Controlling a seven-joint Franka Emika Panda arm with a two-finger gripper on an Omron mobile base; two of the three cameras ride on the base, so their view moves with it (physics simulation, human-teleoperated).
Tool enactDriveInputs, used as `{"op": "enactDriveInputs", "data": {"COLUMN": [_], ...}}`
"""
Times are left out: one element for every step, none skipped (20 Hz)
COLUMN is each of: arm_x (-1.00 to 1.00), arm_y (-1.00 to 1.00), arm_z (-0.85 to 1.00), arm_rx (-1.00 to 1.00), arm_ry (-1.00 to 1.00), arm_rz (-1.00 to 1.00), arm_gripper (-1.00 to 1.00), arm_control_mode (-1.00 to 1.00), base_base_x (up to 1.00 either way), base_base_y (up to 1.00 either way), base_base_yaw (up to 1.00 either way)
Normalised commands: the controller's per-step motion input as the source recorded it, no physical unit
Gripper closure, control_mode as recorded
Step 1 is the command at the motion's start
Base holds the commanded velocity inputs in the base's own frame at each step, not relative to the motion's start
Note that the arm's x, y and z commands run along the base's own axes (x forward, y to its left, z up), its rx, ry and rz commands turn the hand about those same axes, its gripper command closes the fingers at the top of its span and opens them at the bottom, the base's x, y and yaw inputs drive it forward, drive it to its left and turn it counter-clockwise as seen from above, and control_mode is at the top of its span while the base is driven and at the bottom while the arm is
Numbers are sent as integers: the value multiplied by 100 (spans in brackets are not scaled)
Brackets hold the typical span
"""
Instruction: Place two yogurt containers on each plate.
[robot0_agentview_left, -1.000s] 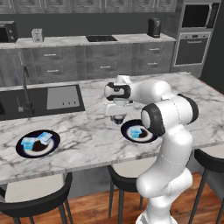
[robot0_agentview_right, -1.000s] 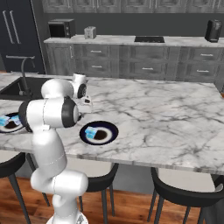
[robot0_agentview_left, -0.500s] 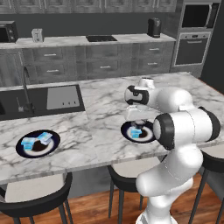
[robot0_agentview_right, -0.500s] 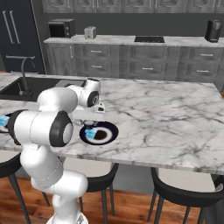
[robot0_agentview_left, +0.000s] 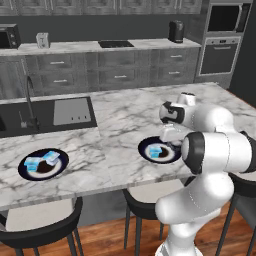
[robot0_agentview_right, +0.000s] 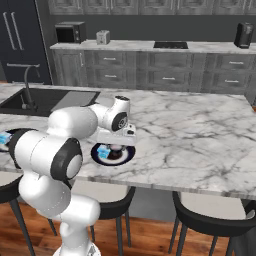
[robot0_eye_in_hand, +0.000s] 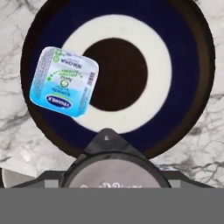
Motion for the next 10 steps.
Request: {"op": "enactDriveInputs", "data": {"arm_x": [12, 16, 27, 35, 43, 48, 44, 42, 45, 40], "arm_y": [-50, -45, -40, -25, -15, -9, -4, -2, 0, 0], "arm_z": [-18, -16, -16, -16, -15, -15, -14, -15, -16, -13], "arm_rx": [0, 0, 0, 0, 0, 0, 0, 0, 0, 0], "arm_ry": [0, 0, 0, 0, 0, 0, 0, 0, 0, 0], "arm_rz": [-10, -9, -8, -7, -7, -8, -7, -7, -6, -5], "arm_gripper": [100, 100, 100, 100, 100, 100, 100, 100, 100, 100], "arm_control_mode": [-100, -100, -100, -100, -100, -100, -100, -100, -100, -100], "base_base_x": [0, 0, 0, 0, 0, 0, 0, 0, 0, 0], "base_base_y": [0, 0, 0, 0, 0, 0, 0, 0, 0, 0], "base_base_yaw": [0, 0, 0, 0, 0, 0, 0, 0, 0, 0]}}
